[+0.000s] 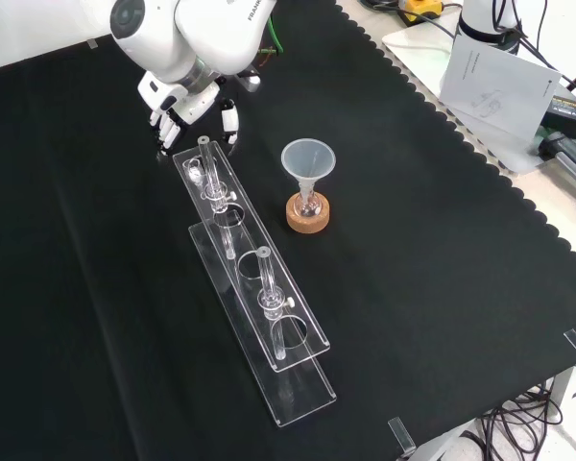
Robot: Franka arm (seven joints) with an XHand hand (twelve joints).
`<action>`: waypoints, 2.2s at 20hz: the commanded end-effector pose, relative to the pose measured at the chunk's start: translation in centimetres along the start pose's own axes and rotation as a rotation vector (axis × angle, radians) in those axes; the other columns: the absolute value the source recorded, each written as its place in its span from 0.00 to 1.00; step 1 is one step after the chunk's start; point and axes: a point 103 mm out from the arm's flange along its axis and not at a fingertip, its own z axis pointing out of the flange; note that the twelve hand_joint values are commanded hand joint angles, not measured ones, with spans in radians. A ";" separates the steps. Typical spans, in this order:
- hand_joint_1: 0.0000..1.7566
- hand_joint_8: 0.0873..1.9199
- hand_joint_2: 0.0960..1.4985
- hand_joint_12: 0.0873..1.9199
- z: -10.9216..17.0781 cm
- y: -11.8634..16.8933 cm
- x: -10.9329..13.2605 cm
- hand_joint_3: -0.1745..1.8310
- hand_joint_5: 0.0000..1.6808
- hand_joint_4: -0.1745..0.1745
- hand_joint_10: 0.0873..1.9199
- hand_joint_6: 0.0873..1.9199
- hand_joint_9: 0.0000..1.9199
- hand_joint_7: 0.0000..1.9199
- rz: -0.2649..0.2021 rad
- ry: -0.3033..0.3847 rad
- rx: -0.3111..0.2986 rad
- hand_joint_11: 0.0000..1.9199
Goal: Pick up the weighing funnel.
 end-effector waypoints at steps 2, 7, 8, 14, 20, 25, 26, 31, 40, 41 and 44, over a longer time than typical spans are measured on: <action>0.47 0.31 0.38 0.67 0.4 1.2 0.6 0.32 0.38 0.47 0.26 0.01 0.34 0.22 -0.012 -0.018 -0.014 0.20; 0.47 0.31 0.38 0.67 0.7 1.6 0.7 0.33 0.39 0.47 0.26 0.02 0.35 0.22 -0.010 -0.026 -0.026 0.21; 0.47 0.31 0.38 0.67 0.8 1.7 0.6 0.33 0.39 0.47 0.26 0.02 0.36 0.23 -0.008 -0.028 -0.029 0.21; 0.48 0.31 0.38 0.66 1.3 2.3 0.2 0.34 0.39 0.47 0.25 0.03 0.36 0.23 -0.007 -0.033 -0.009 0.21; 0.48 0.31 0.38 0.66 1.2 2.9 1.6 0.34 0.40 0.48 0.25 0.04 0.36 0.23 0.005 -0.047 -0.001 0.21; 0.48 0.31 0.38 0.66 1.9 3.1 0.2 0.34 0.41 0.48 0.25 0.05 0.36 0.25 -0.003 -0.038 -0.011 0.22; 0.48 0.32 0.38 0.66 2.0 3.3 0.1 0.34 0.42 0.48 0.25 0.05 0.37 0.25 -0.002 -0.040 -0.010 0.22; 0.49 0.31 0.38 0.66 1.8 3.7 1.2 0.35 0.42 0.48 0.24 0.10 0.38 0.26 0.008 -0.066 -0.006 0.23; 0.49 0.31 0.39 0.66 2.1 3.5 0.0 0.35 0.45 0.57 0.23 0.27 0.39 0.27 0.026 -0.072 -0.036 0.24; 0.49 0.31 0.39 0.66 2.0 3.6 0.1 0.35 0.46 0.59 0.23 0.27 0.39 0.28 0.028 -0.075 -0.036 0.24; 0.50 0.32 0.39 0.66 2.1 3.7 -0.1 0.36 0.48 0.61 0.23 0.29 0.39 0.28 0.030 -0.074 -0.031 0.25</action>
